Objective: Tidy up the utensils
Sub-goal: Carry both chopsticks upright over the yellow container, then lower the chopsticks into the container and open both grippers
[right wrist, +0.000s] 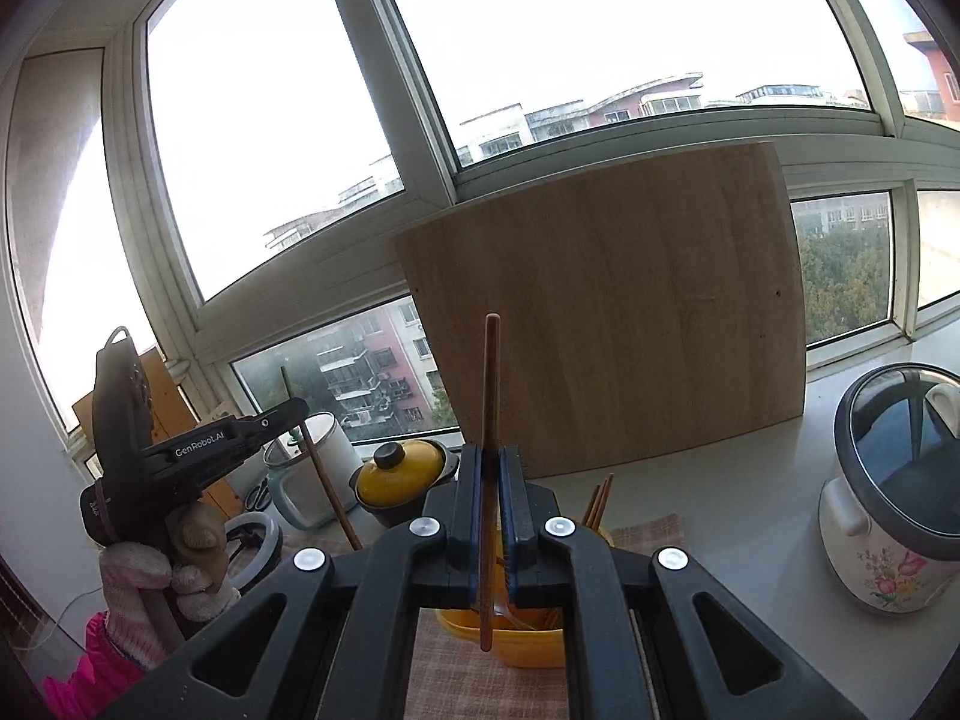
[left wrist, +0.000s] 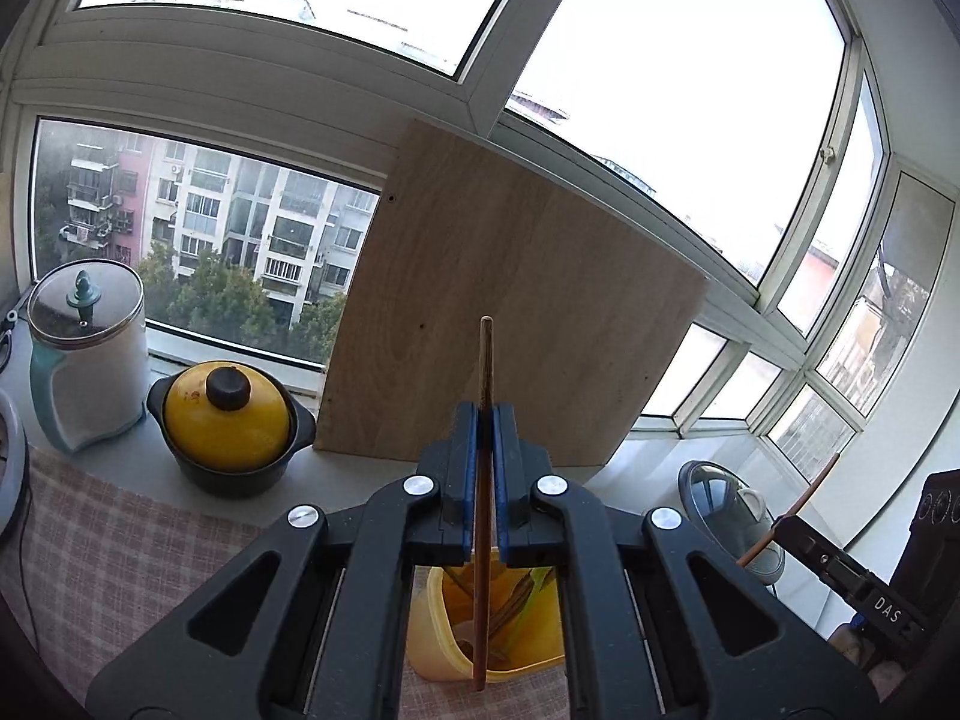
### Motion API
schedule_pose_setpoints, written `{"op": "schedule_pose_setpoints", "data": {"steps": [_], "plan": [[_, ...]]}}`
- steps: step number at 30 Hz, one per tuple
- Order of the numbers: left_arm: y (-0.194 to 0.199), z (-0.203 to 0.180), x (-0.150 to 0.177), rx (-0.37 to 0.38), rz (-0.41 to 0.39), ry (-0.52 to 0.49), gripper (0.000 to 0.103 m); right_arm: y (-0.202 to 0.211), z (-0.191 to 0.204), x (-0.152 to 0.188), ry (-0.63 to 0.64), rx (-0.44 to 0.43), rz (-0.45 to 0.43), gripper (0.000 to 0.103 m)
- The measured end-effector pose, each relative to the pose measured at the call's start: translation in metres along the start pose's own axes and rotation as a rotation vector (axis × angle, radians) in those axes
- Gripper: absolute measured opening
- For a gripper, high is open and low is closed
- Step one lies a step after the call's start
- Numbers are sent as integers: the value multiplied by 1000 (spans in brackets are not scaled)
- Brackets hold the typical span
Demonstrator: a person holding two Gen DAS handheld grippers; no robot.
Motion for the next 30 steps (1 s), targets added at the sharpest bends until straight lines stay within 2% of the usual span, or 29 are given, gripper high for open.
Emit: {"op": "schedule_pose_setpoints", "data": {"steps": [6, 12, 20, 30], "plan": [[-21, -3, -10, -31, -41, 3, 3, -12, -15, 1, -16, 24, 7, 3], [-48, -3, -8, -44, -46, 9, 3, -22, -32, 3, -37, 51, 18, 3], [-80, 0, 10, -57, -11, 16, 3, -39, -47, 15, -56, 69, 48, 3], [-92, 1, 30, -36, 40, 53, 3, -60, -55, 35, -74, 67, 97, 3]]}}
Point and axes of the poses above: each gripper's, at about its wrist camera, not at the fingertips, and y roughly against the way its jaws point, z to its left, x to its underside, the point moved 9 cm from there along -y, roughly the way its jaws point, and after that the axes turned 10 degrees about -x, right-handed, at the moved point
